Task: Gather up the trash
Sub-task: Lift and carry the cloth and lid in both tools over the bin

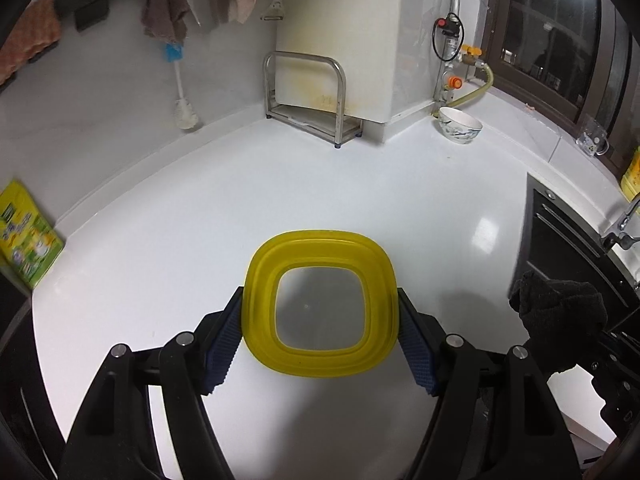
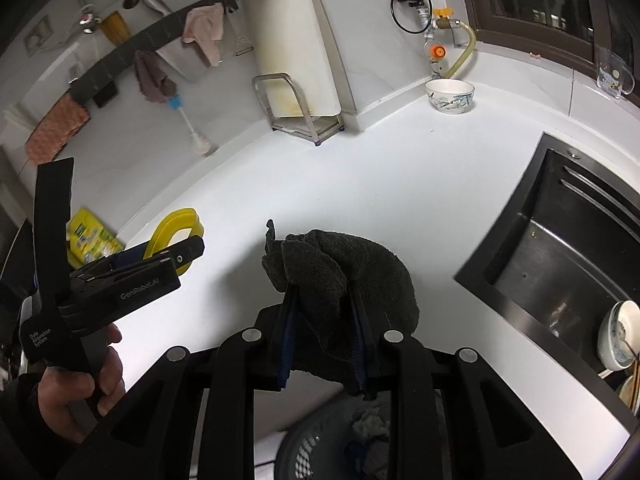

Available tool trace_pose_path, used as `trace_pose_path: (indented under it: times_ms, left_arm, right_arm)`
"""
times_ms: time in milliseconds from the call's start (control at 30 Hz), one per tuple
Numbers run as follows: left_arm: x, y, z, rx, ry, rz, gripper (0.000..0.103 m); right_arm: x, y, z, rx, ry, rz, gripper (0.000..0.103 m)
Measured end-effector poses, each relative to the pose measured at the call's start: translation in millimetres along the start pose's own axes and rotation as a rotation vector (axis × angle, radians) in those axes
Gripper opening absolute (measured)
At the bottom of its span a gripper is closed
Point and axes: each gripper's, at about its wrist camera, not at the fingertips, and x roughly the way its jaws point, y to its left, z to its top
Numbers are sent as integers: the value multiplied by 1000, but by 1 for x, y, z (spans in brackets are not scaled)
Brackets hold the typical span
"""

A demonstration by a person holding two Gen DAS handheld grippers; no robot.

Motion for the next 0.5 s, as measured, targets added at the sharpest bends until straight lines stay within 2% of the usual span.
trace_pose_path:
  times_ms: [200, 500]
  left_arm:
    - [-40, -28, -34, -14, -7, 21, 69]
    - [-79, -83, -90, -38, 17, 37, 69]
  right_arm:
    - [-35, -20, -25, -28, 20, 35, 23]
    - [-75, -56, -73, -76, 72, 87, 23]
